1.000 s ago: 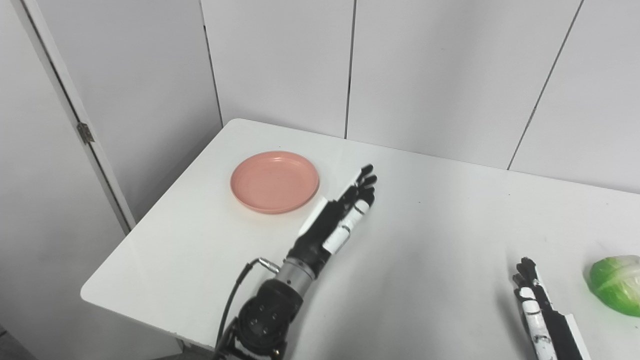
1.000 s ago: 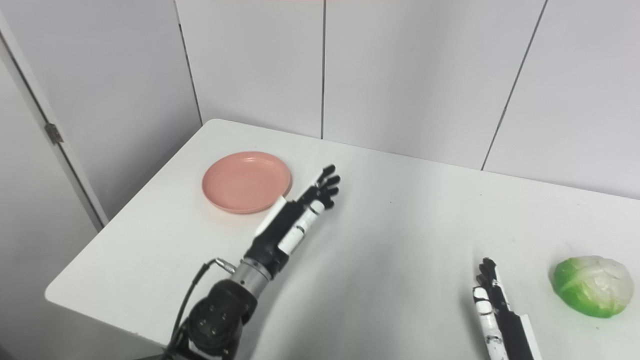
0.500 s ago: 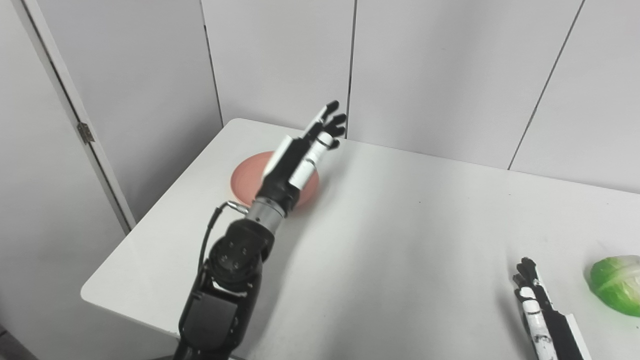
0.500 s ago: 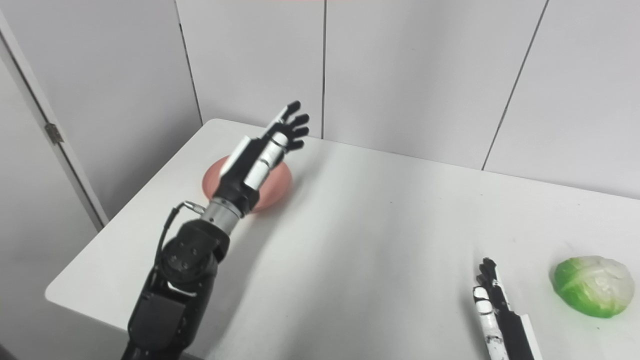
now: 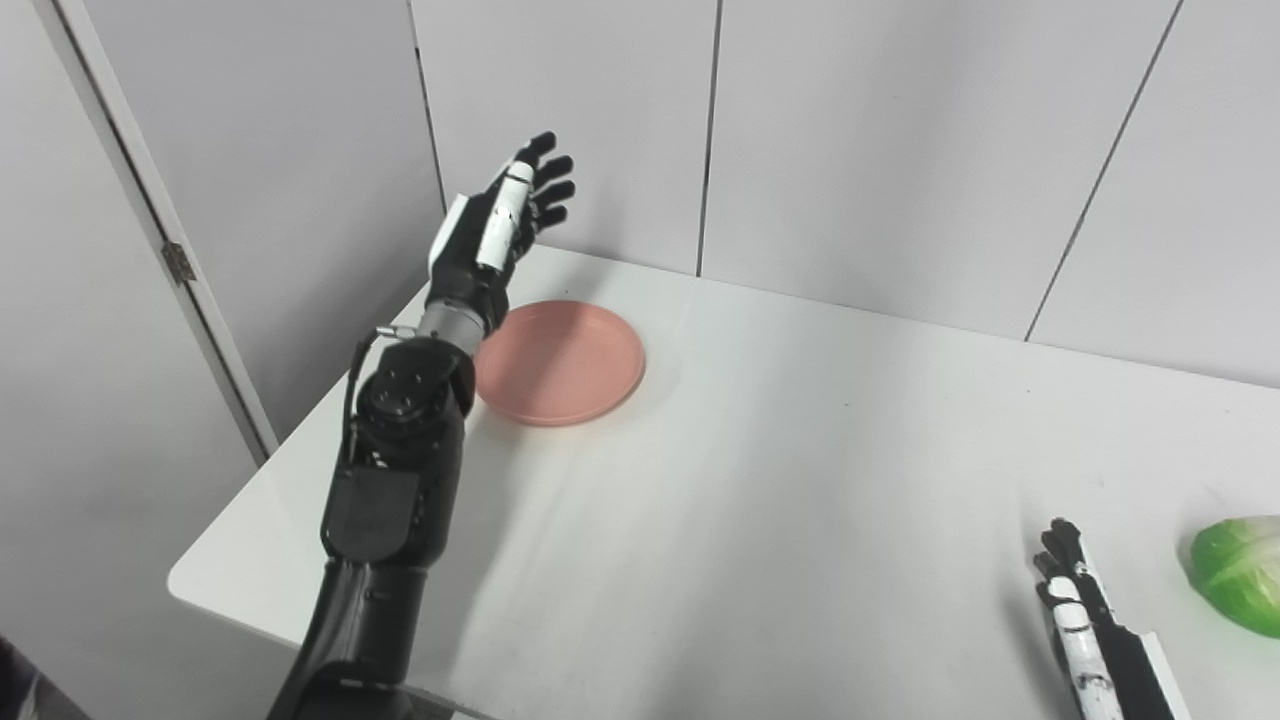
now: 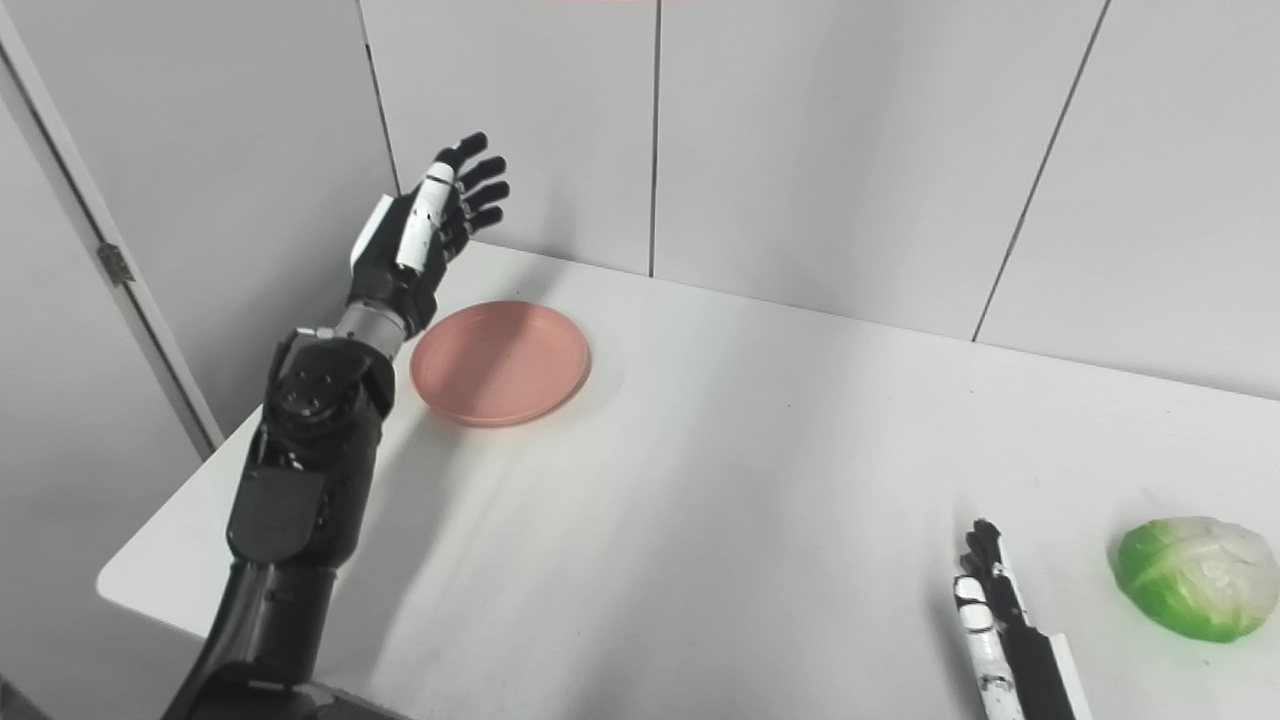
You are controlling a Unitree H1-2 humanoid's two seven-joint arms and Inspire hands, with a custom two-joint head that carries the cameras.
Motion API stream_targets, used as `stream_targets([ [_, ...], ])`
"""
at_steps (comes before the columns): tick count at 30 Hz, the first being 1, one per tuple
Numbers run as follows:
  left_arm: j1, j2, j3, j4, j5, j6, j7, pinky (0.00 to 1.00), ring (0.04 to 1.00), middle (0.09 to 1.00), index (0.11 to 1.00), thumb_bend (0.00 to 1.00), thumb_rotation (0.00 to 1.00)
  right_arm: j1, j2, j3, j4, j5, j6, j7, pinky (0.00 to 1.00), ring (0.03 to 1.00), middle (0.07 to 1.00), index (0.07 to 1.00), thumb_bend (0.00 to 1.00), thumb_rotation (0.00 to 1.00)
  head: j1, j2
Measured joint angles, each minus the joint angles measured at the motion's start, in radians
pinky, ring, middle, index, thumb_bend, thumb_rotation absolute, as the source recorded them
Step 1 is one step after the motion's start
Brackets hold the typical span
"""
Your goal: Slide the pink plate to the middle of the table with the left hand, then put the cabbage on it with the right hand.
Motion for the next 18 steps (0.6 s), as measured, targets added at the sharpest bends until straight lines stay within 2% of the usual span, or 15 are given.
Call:
stream_targets([
  [4,-0.011,0.026,0.011,0.074,-0.011,-0.005,0.006,0.9,0.889,0.891,0.879,0.44,1.0,0.0,-0.002,0.0,-0.001,0.003,0.0,0.001,1.0,1.0,1.0,1.0,0.12,1.0,0.008,0.0],
  [12,-0.053,0.093,0.046,0.183,-0.042,-0.011,0.014,0.88,0.888,0.89,0.879,0.43,1.0,0.001,-0.005,0.0,-0.001,0.004,0.001,0.001,1.0,1.0,1.0,1.0,0.13,1.0,0.008,0.0],
  [18,-0.079,0.112,0.048,0.249,-0.045,-0.03,0.019,0.87,0.882,0.88,0.862,0.44,1.0,0.001,-0.004,0.0,-0.005,0.011,0.005,0.001,1.0,1.0,1.0,1.0,0.13,1.0,0.006,0.003],
])
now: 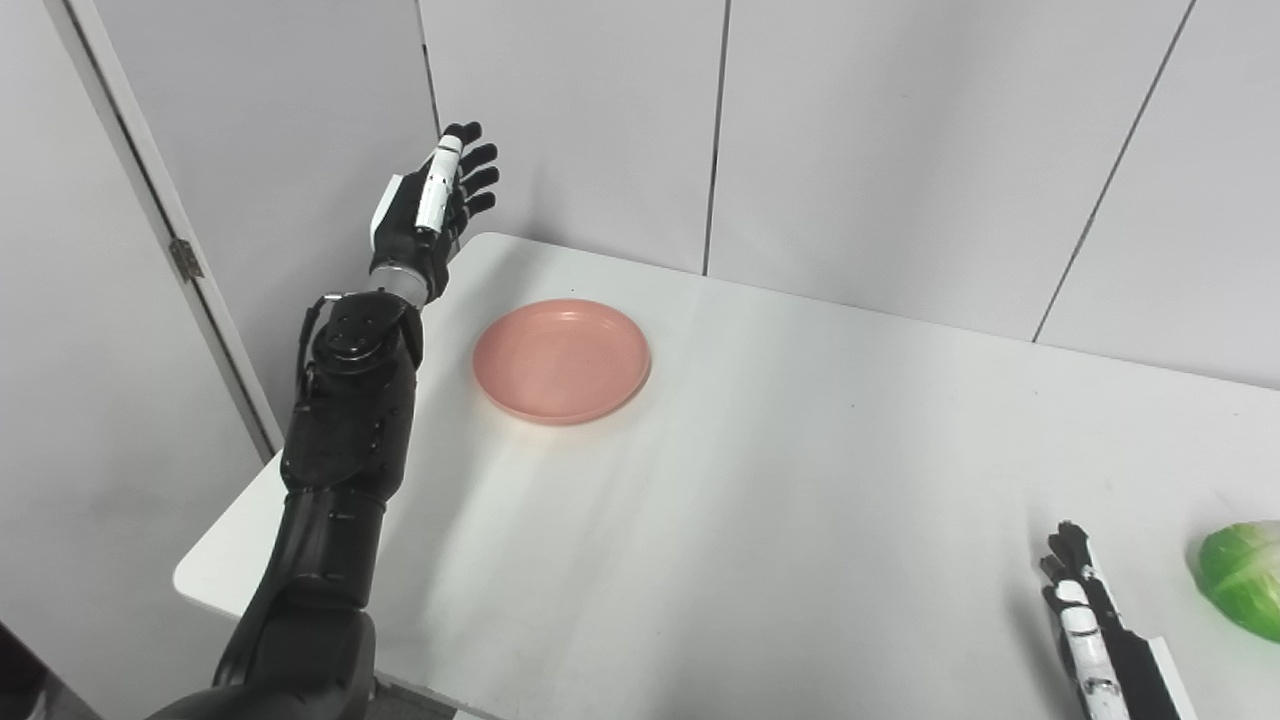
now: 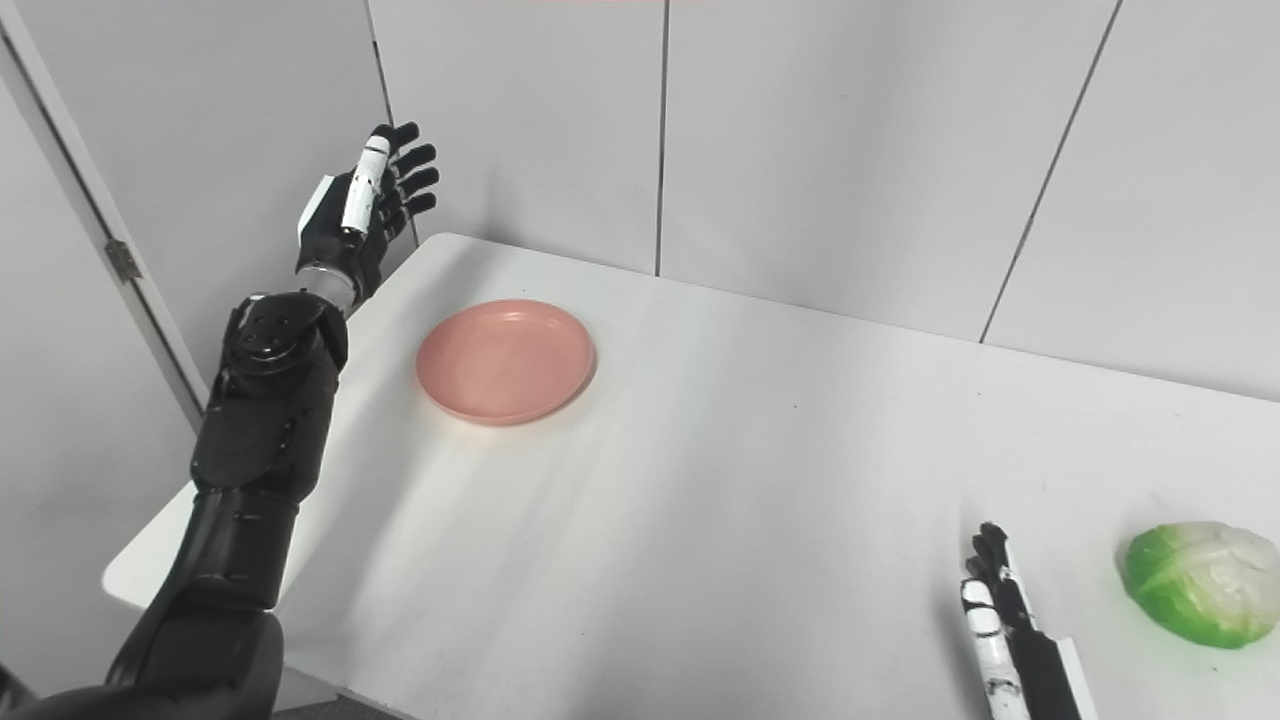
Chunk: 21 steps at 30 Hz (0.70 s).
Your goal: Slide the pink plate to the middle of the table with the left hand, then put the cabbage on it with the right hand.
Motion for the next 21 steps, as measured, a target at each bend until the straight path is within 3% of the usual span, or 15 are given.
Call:
stream_targets([
  [8,-0.019,0.011,0.013,0.158,-0.002,-0.03,0.022,0.84,0.867,0.863,0.844,0.41,1.0,0.008,0.0,0.001,-0.013,-0.001,0.005,0.0,1.0,1.0,1.0,1.0,0.13,1.0,0.006,0.0],
  [21,-0.06,0.029,0.056,0.297,-0.047,-0.057,0.042,0.86,0.879,0.87,0.853,0.41,1.0,0.013,0.001,0.004,-0.024,-0.004,0.013,0.0,1.0,1.0,1.0,1.0,0.13,1.0,0.0,0.011],
])
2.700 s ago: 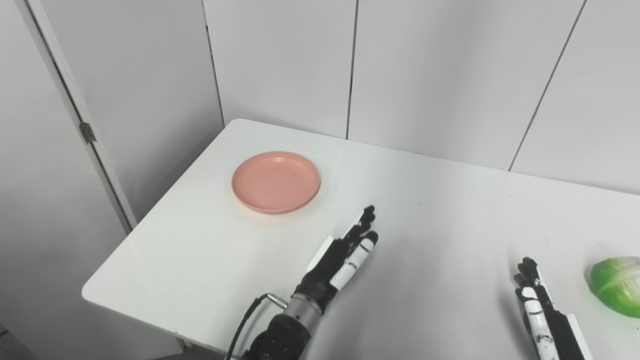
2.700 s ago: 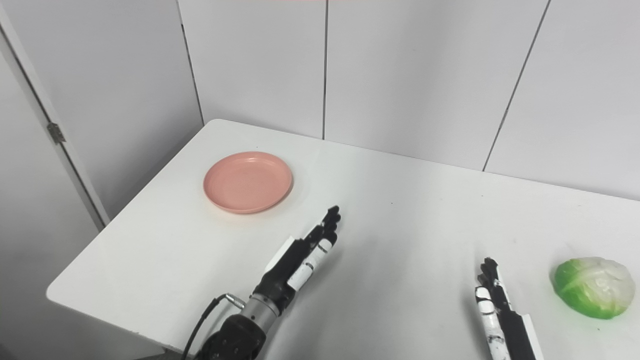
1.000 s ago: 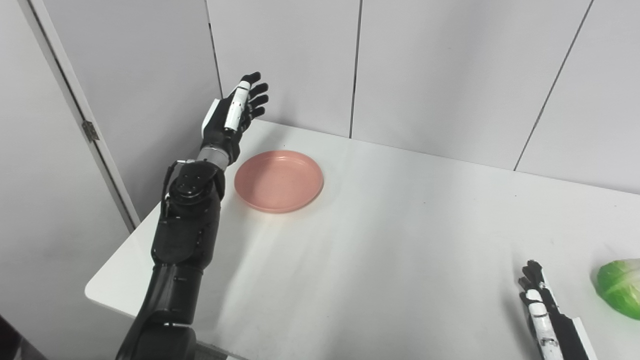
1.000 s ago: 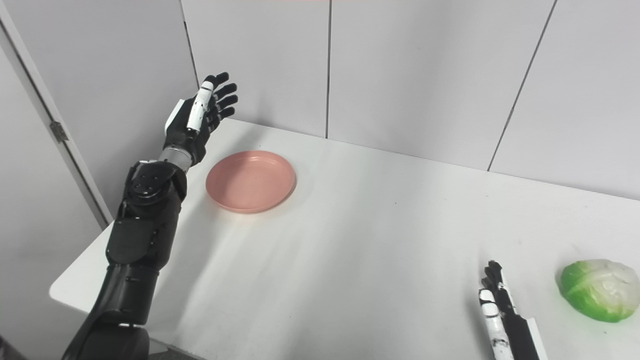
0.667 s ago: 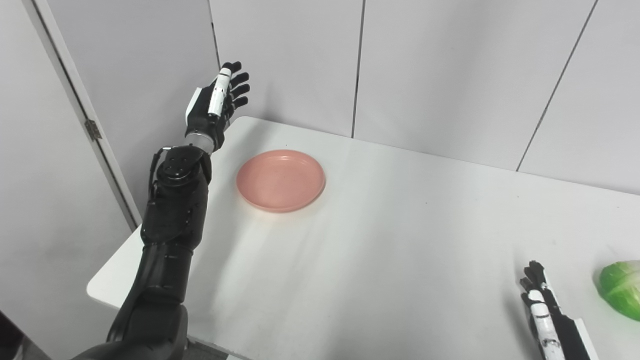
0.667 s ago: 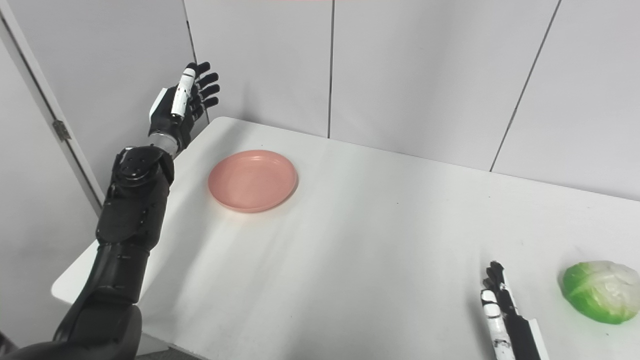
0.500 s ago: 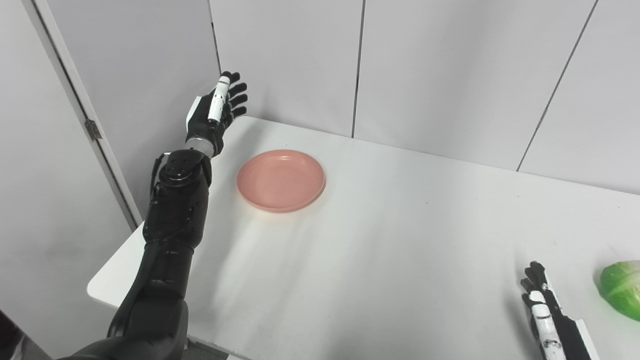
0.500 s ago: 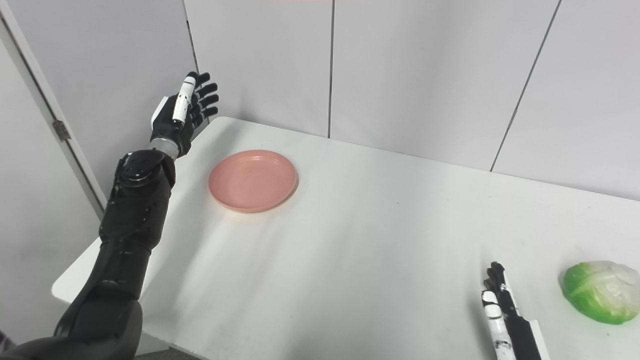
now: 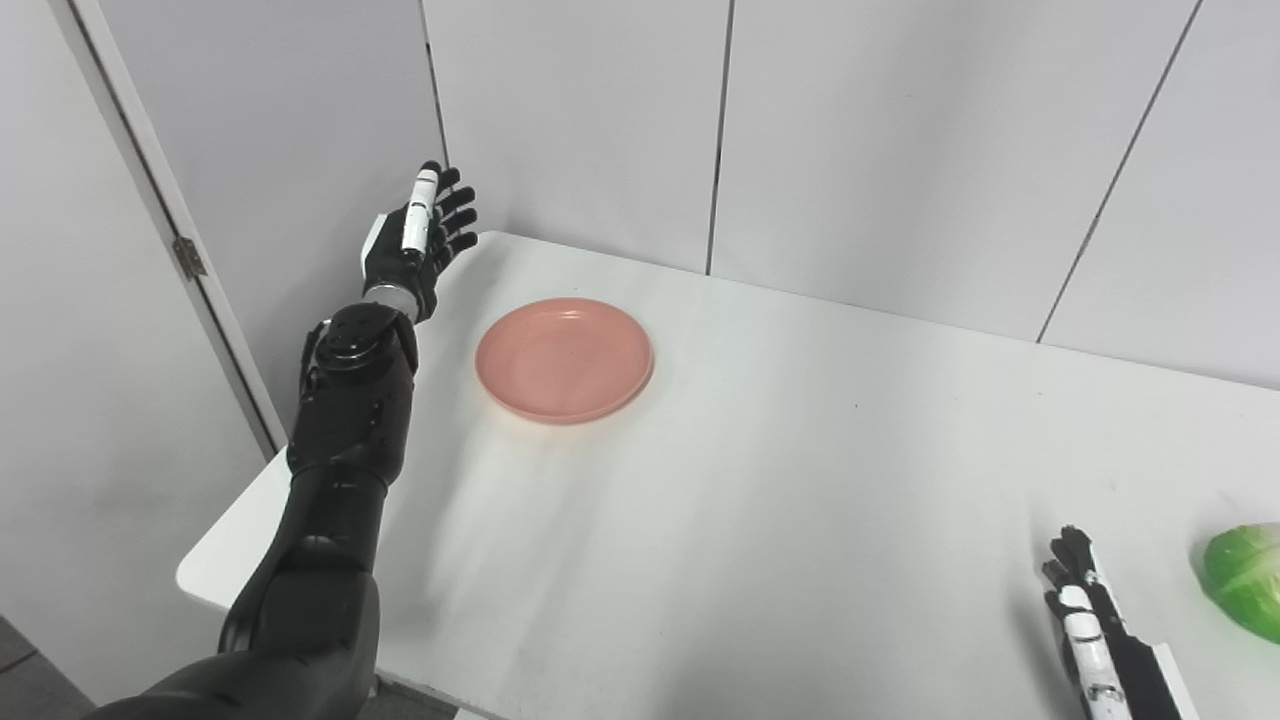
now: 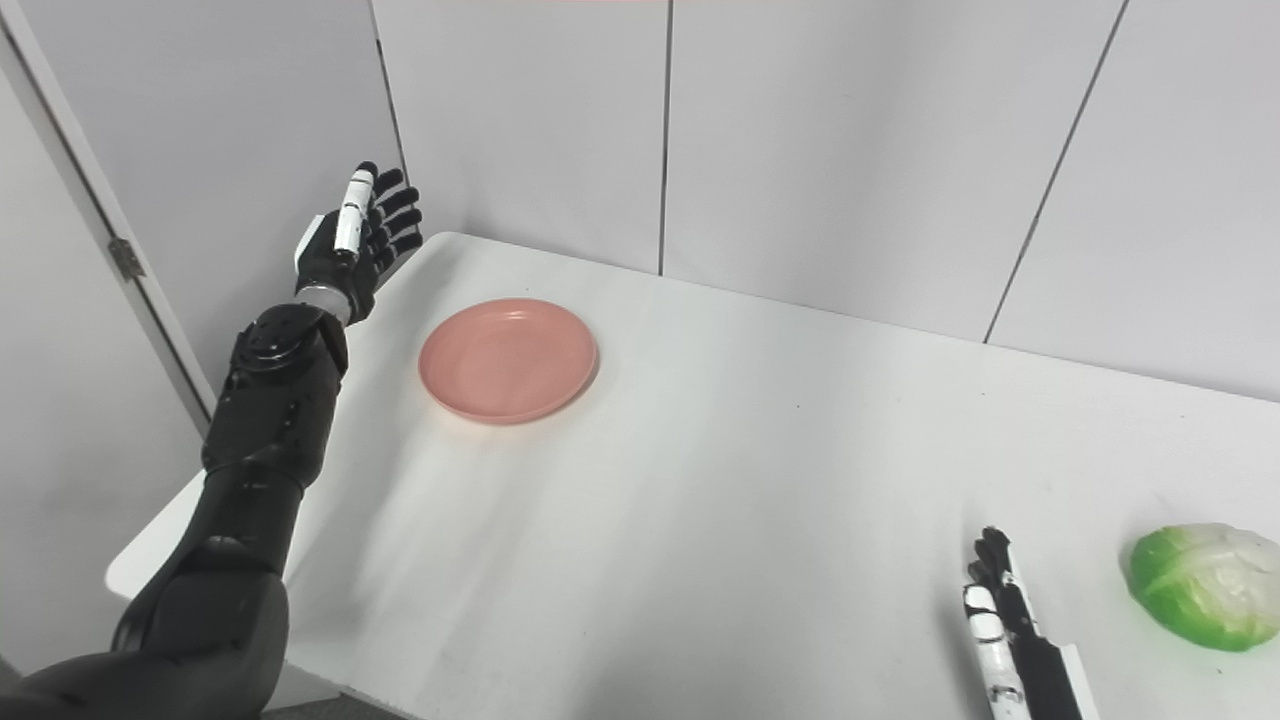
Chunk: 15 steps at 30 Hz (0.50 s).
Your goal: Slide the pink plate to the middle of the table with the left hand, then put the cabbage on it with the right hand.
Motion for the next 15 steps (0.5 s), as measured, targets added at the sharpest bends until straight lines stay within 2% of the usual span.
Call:
stream_targets([
  [15,-0.005,0.03,-0.003,0.141,-0.014,-0.05,0.021,0.86,0.862,0.863,0.85,0.41,1.0,0.002,0.001,0.002,-0.016,0.0,0.024,0.0,1.0,1.0,1.0,1.0,0.14,1.0,-0.005,0.011],
])
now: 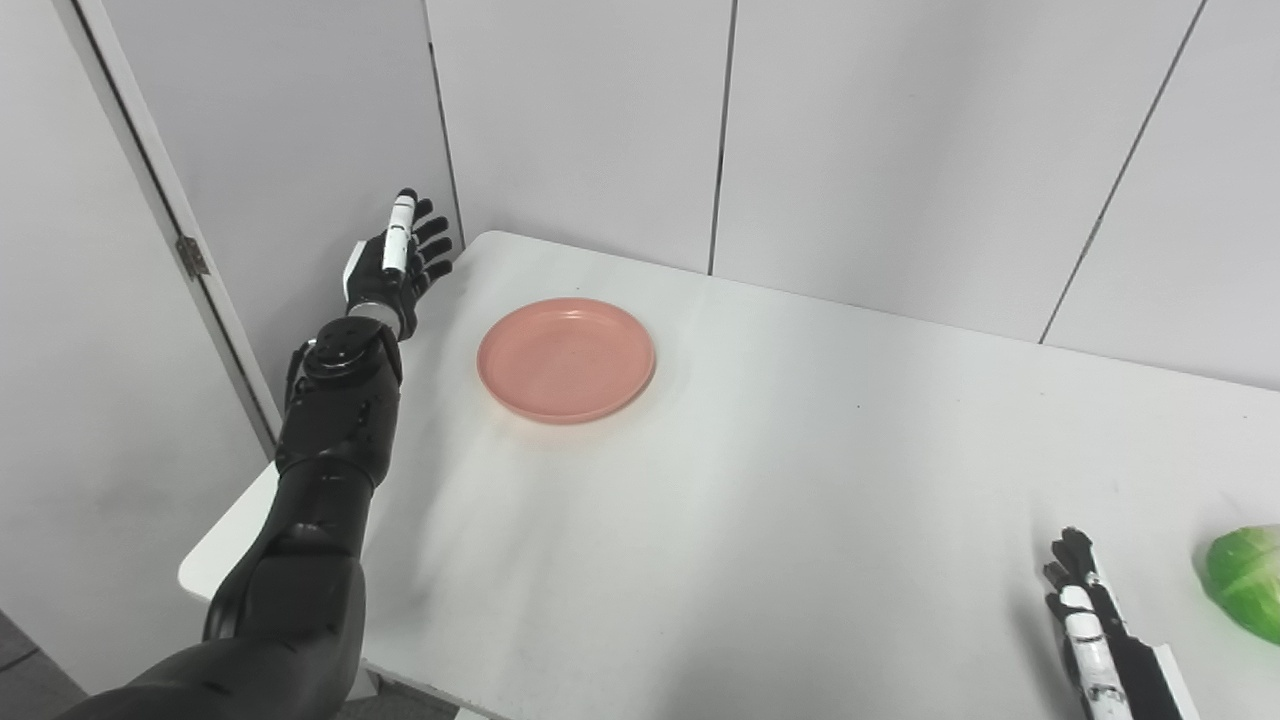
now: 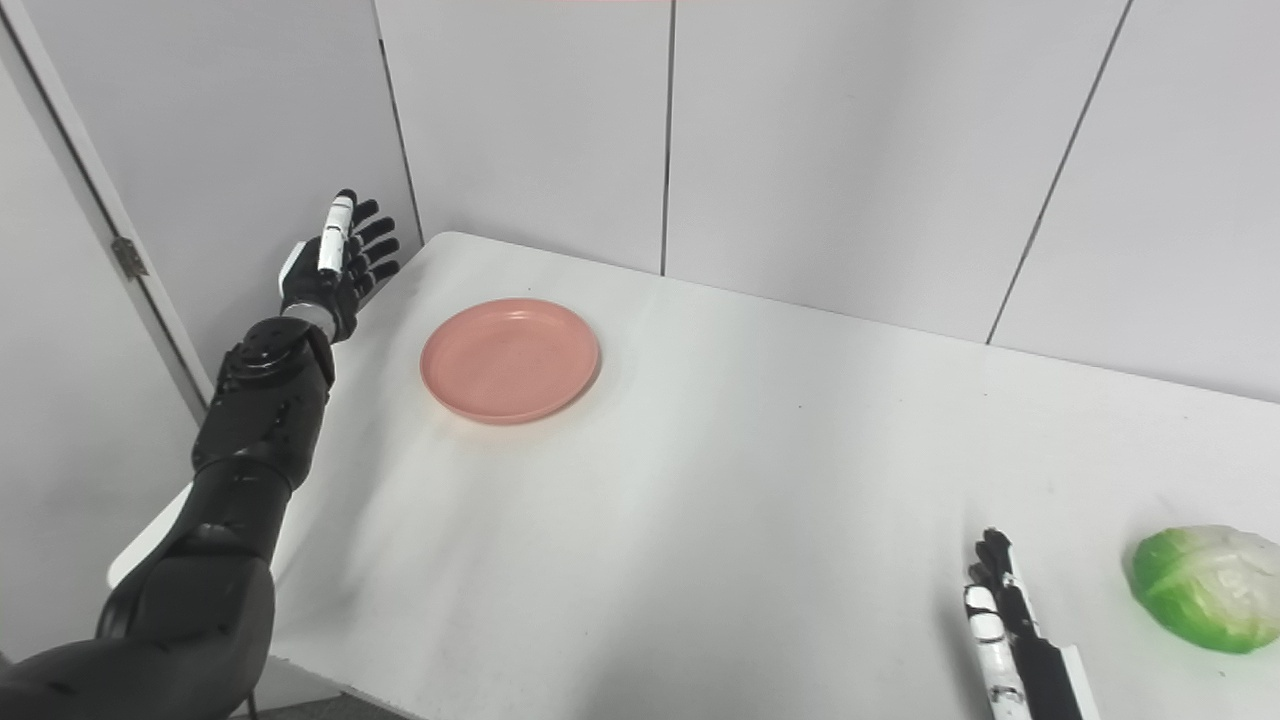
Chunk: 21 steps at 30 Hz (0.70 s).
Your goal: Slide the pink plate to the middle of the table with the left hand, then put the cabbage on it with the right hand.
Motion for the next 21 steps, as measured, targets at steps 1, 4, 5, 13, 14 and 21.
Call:
stream_targets([
  [1,0.001,-0.001,0.0,0.003,0.0,-0.001,0.003,0.86,0.86,0.856,0.846,0.4,1.0,0.001,0.0,0.0,-0.002,0.0,0.002,0.0,1.0,1.0,1.0,1.0,0.14,1.0,0.0,0.002],
  [4,0.001,-0.002,0.001,0.031,-0.001,-0.011,0.015,0.85,0.859,0.854,0.849,0.4,1.0,0.003,0.0,0.002,-0.009,0.0,0.008,0.001,1.0,1.0,1.0,1.0,0.15,1.0,-0.003,0.005],
  [5,0.002,-0.004,0.002,0.038,-0.002,-0.012,0.017,0.84,0.856,0.852,0.848,0.4,1.0,0.004,0.0,0.002,-0.01,0.0,0.008,0.001,1.0,1.0,1.0,1.0,0.15,1.0,-0.003,0.005],
  [13,0.016,-0.03,0.003,0.04,-0.02,-0.029,0.024,0.83,0.859,0.854,0.846,0.4,1.0,0.004,0.0,0.004,-0.017,-0.005,0.02,0.0,1.0,1.0,1.0,1.0,0.14,1.0,-0.005,0.009],
  [14,0.022,-0.033,0.001,0.04,-0.02,-0.032,0.024,0.83,0.861,0.857,0.849,0.4,1.0,0.005,0.0,0.004,-0.017,-0.005,0.02,0.0,1.0,1.0,1.0,1.0,0.14,1.0,-0.006,0.011],
  [21,0.059,-0.066,-0.005,0.033,-0.027,-0.067,0.021,0.86,0.869,0.867,0.855,0.41,1.0,0.006,0.0,0.004,-0.017,-0.005,0.02,0.0,1.0,1.0,1.0,1.0,0.14,1.0,-0.017,0.012],
])
